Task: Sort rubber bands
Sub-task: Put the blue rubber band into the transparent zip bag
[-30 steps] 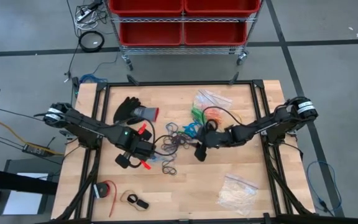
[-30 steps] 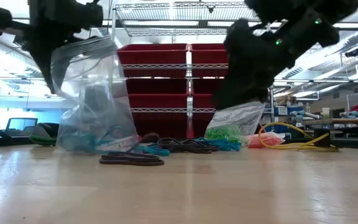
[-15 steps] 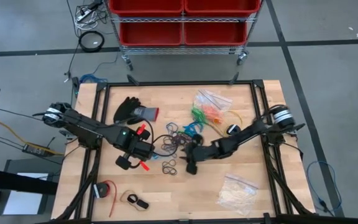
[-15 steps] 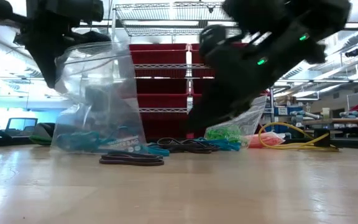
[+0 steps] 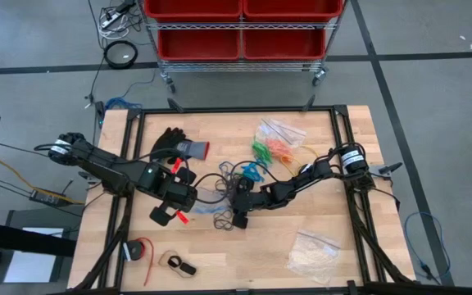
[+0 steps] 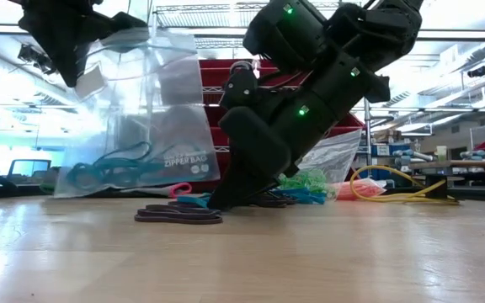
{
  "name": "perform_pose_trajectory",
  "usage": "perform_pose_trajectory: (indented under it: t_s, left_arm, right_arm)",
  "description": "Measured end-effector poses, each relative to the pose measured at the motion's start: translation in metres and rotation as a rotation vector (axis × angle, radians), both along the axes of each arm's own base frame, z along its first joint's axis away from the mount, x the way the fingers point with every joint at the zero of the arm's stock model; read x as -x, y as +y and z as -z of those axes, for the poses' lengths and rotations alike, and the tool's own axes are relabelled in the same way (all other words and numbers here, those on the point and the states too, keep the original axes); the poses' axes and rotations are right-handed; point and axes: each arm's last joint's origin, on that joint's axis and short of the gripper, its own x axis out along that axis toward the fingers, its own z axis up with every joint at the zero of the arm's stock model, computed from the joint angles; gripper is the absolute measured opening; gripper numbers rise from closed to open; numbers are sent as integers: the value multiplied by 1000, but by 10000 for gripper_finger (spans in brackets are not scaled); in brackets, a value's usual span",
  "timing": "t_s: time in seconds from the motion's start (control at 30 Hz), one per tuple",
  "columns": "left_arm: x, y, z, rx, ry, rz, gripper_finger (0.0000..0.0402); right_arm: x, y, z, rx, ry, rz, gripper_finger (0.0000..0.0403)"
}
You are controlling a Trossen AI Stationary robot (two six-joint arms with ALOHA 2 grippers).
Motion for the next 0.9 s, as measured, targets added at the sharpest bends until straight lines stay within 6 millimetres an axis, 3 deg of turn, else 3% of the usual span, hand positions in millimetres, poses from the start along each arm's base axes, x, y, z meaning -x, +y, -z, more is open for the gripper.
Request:
perform_pose_trajectory:
  t_s: [0.07,0.23,0.43,0.5,0.73,0.9]
  left_arm:
    - [0,0,0,9,0,-2,0]
    - [-3,-3,0,61,-9,9,0]
    - [-7,-6,0,124,-50,22,0]
    - [-8,-7,6,163,-48,35,0]
    - [-2,-6,29,167,6,56,0]
    - [-5,-7,33,180,-31,66,0]
  right_arm:
    - [0,-2,0,-4,4,9,124]
    - [2,-5,3,-31,41,36,14]
    - [7,0,-10,-43,33,21,2]
    - [12,5,-21,-27,29,8,1]
    - [27,16,-91,29,-151,25,0]
    - [27,22,-133,-19,-383,-25,0]
